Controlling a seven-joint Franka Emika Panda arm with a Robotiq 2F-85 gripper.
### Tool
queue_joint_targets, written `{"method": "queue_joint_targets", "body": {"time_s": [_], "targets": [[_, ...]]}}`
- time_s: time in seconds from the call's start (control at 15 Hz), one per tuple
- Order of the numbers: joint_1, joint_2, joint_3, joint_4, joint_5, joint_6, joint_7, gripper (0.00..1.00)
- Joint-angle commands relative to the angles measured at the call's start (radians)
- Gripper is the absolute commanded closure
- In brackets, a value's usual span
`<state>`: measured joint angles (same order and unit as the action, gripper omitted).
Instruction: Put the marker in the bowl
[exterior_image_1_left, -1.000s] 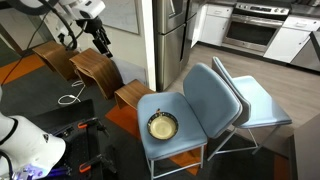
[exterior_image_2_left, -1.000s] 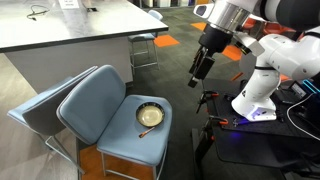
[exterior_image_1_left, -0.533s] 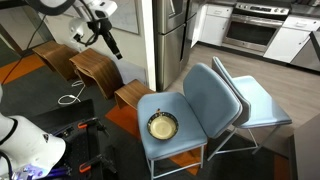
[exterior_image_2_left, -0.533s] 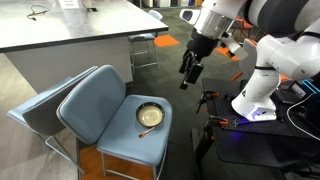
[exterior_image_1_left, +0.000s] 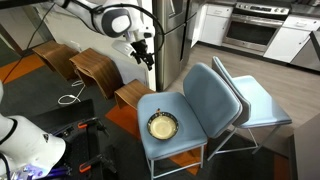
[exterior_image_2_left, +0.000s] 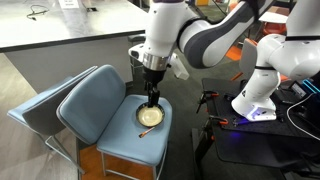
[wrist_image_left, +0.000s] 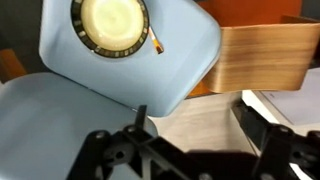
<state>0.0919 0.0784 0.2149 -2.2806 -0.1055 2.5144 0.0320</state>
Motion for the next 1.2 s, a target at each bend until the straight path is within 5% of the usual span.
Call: {"method": "queue_joint_targets", "body": {"time_s": [0.0, 0.2, 0.53, 0.87, 1.13], "targets": [[0.015, 0.219, -0.028, 0.164, -0.026, 0.010, -0.188, 0.00], [0.008, 0.391, -0.037, 0.291, -0.061, -0.012, -0.340, 0.00], [0.014, 0.590, -0.061, 0.447, -0.122, -0.044, -0.407, 0.00], [-0.024, 0.656, -0.006, 0.449, -0.082, -0.047, -0.484, 0.00], [-0.003, 0.673, -0.024, 0.437, -0.101, -0.031, -0.446, 0.00]]}}
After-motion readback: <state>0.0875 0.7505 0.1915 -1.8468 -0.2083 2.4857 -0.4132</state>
